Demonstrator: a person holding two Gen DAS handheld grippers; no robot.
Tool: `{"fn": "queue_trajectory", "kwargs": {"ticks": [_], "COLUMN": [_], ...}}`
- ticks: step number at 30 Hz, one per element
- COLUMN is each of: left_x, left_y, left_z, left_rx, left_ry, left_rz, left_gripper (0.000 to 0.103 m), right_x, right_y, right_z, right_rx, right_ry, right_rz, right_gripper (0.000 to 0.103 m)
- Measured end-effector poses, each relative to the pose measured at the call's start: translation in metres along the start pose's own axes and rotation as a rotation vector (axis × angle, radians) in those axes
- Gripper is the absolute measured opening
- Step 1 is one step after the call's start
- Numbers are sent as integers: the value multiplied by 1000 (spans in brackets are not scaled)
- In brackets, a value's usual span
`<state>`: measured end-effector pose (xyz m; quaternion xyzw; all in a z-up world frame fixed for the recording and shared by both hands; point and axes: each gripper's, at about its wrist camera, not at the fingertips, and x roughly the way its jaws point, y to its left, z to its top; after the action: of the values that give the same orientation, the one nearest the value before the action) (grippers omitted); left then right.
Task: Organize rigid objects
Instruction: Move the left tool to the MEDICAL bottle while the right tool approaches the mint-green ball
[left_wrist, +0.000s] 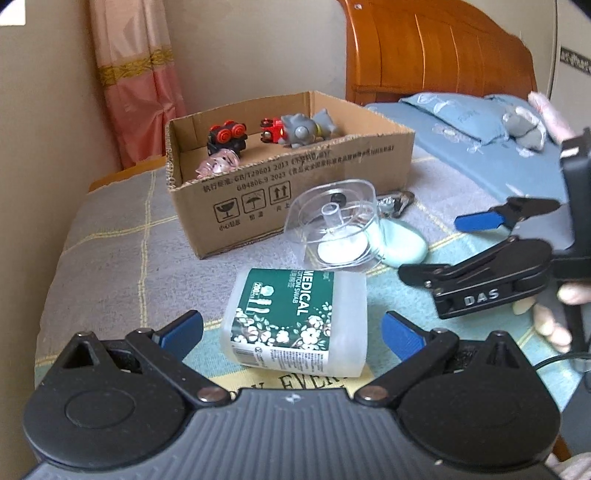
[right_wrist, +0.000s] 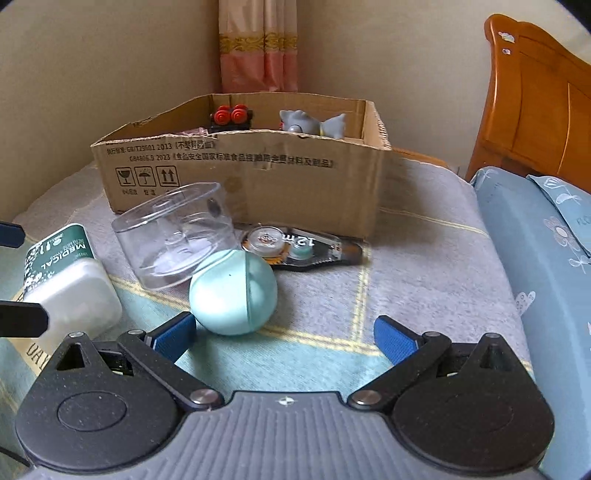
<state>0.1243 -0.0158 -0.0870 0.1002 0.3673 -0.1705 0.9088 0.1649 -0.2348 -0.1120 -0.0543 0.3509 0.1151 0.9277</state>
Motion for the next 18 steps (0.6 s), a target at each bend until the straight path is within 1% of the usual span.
{"fn": "queue_trajectory", "kwargs": {"ticks": [3,6,8,9,10,11,12,15,18], "left_x": [4,7,10,13,14,16,18,20,20], "left_y": [-3,-4,-4,-3,-3,-2,0,5,10], "left_z": [0,0,1,2,2,2,2,3,3], "left_rx": [24,38,44,41,35,30,24,-3,-32], "left_ry": [-8,-24,-17,-10,-6,-1,7,16,23], "left_rz": [10,1,-7,-10,-10,-16,-19,-35,-11], "left_gripper": [102,102,98,98,94,87,86,85,85], "right_x": [-3,0,0,0,0,0,0,-1,-2], "right_y": [0,2,2,3,3,3,3,3,4], "right_z": [-2,0,0,0,-1,-1,-1,-2,-2], "right_rx": [3,3,3,3,3,3,3,1,1], "right_ry": [-2,-2,-5,-6,-7,-8,-10,-12,-7], "right_rz": [-6,-7,-7,-7,-8,-8,-7,-6,-6], "right_gripper": [103,103,103,103,103,103,103,103,103]}}
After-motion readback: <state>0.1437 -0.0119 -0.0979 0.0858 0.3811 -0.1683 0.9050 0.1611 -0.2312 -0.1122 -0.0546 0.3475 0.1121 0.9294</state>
